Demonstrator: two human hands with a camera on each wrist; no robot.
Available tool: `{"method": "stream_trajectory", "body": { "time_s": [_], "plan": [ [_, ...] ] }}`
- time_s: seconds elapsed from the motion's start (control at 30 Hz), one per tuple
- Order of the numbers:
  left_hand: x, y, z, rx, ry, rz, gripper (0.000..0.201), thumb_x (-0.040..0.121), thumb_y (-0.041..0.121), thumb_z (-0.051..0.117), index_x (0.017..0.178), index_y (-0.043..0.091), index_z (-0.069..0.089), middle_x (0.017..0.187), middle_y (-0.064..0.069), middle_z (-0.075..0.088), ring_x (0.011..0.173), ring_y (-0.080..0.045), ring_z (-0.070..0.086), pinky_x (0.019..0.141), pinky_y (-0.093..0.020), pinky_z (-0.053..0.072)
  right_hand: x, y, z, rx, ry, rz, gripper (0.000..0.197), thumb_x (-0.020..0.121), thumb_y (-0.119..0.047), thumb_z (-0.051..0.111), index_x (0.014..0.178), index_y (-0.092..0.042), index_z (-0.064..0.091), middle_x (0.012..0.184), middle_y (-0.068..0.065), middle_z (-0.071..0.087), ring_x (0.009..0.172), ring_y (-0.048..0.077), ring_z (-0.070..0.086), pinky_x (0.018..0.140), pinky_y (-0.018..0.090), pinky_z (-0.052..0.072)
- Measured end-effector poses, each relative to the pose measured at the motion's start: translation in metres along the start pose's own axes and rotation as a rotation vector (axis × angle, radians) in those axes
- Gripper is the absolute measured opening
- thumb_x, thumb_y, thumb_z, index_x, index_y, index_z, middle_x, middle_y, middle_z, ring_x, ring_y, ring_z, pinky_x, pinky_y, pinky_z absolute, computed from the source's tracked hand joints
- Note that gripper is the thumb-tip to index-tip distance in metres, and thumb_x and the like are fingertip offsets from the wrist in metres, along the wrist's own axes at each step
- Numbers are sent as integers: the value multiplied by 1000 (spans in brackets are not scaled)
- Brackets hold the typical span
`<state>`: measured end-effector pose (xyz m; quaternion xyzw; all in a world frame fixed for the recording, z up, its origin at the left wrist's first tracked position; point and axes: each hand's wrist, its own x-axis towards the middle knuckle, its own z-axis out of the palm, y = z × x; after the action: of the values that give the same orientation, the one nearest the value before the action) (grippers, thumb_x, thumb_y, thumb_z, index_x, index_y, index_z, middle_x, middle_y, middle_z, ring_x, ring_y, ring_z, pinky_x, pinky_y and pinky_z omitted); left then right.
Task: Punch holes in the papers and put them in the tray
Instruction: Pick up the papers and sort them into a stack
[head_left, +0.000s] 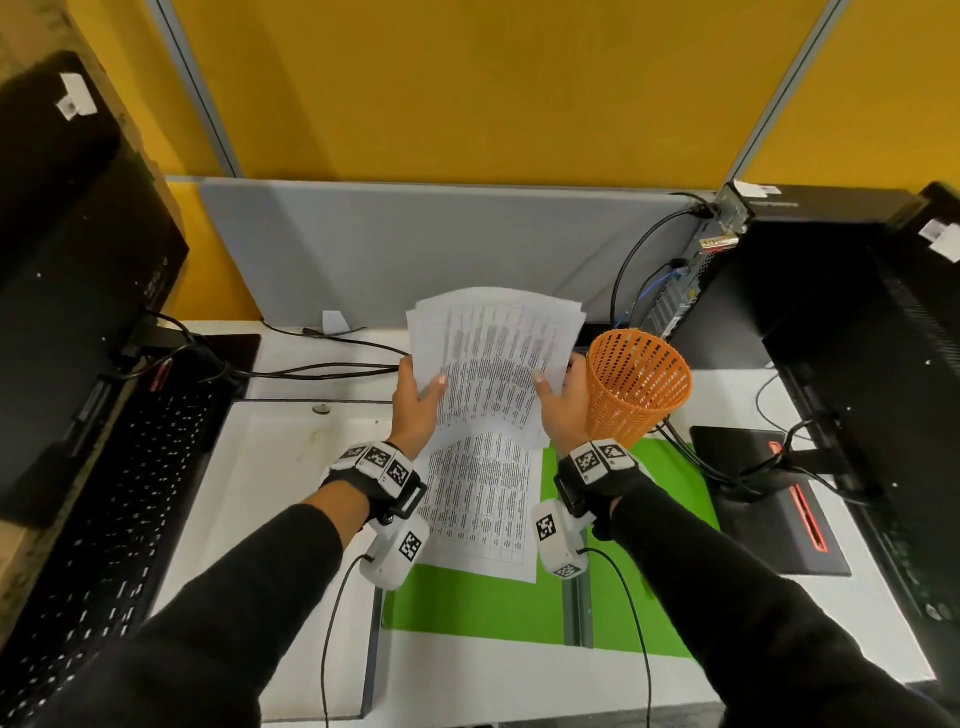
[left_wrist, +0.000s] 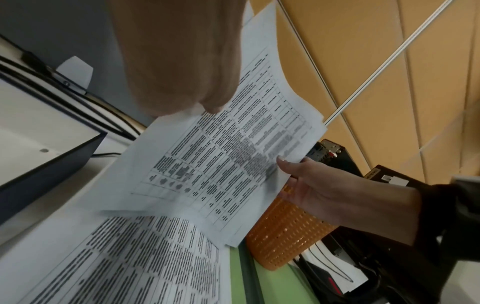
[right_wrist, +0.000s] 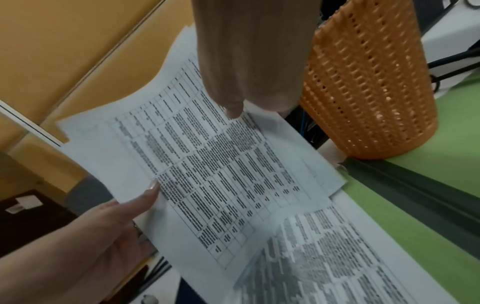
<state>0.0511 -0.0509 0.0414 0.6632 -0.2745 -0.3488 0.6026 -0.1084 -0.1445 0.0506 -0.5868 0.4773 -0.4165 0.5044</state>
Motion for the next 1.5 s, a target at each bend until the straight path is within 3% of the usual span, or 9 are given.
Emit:
{"method": "stream_trajectory", "body": {
  "time_s": [0.13, 0.3, 0.53, 0.7, 0.9, 1.03, 1.27, 1.37, 1.5],
  "plan": [
    [-4, -12, 1, 5, -2, -27, 45, 97, 7, 46, 139, 7, 30, 137, -12, 50, 123, -22, 51, 103, -35, 42, -2, 18, -4, -42, 1, 66, 33, 88, -3, 55, 119, -8, 44, 124, 15, 58, 114, 28, 57, 95, 53, 49],
    [7, -5, -1, 6, 25, -15, 35, 100, 10, 38, 134, 7, 30, 124, -9, 53, 113, -25, 56, 94, -40, 49, 10, 17, -7, -141, 25, 1, 29, 88, -7, 53, 104, -31, 49, 121, 5, 59, 112, 24, 57, 95, 53, 48],
    [0, -20, -4, 29, -88, -75, 40, 99, 7, 41, 137, 7, 27, 133, -9, 50, 120, -21, 50, 103, -41, 43, 5, 30, -8, -8, -77, 70, 34, 89, -1, 53, 120, -9, 45, 128, 14, 55, 118, 27, 54, 99, 55, 45],
    [9, -16, -3, 84, -78, -41, 24, 100, 10, 36, 124, 10, 33, 116, -2, 51, 107, -20, 53, 101, -46, 45, 15, 38, -8, -92, -30, 28, 42, 87, -4, 53, 108, -40, 50, 126, 0, 56, 119, 23, 52, 101, 58, 41],
    [0, -19, 6, 133, -200, -36, 23, 97, 6, 45, 113, 16, 31, 115, -9, 52, 105, -23, 55, 96, -51, 49, 3, 32, -3, -39, -125, 89, 47, 91, 3, 47, 135, -7, 36, 138, 14, 48, 128, 27, 44, 107, 47, 38],
    [0, -11, 4, 122, -181, -48, 45, 93, 5, 53, 136, 7, 37, 124, -5, 56, 110, -19, 56, 98, -40, 47, 9, 33, -3, -61, -102, 82, 46, 91, 6, 44, 135, -5, 37, 138, 14, 48, 128, 27, 44, 108, 41, 35],
    [15, 6, -14, 205, -63, 53, 35, 95, 8, 50, 129, -3, 51, 124, -18, 62, 112, -25, 61, 99, -42, 49, 26, 34, -4, -87, -168, 126, 35, 90, 4, 46, 123, -9, 44, 118, 12, 60, 112, 28, 58, 89, 43, 51],
    [18, 11, -26, 216, -36, 71, 35, 96, 9, 49, 129, 0, 50, 124, -17, 62, 112, -28, 61, 97, -43, 50, 28, 40, -9, -356, -217, 212, 37, 87, 0, 55, 122, -3, 44, 104, 17, 63, 96, 34, 62, 74, 38, 52],
    [23, 9, -49, 193, 8, 70, 36, 97, 7, 47, 132, -1, 46, 126, -18, 60, 113, -27, 59, 98, -43, 48, 25, 69, -6, -780, -327, 418, 63, 80, -27, 70, 127, 2, 39, 126, 21, 53, 115, 36, 52, 96, 45, 47]
  ]
}}
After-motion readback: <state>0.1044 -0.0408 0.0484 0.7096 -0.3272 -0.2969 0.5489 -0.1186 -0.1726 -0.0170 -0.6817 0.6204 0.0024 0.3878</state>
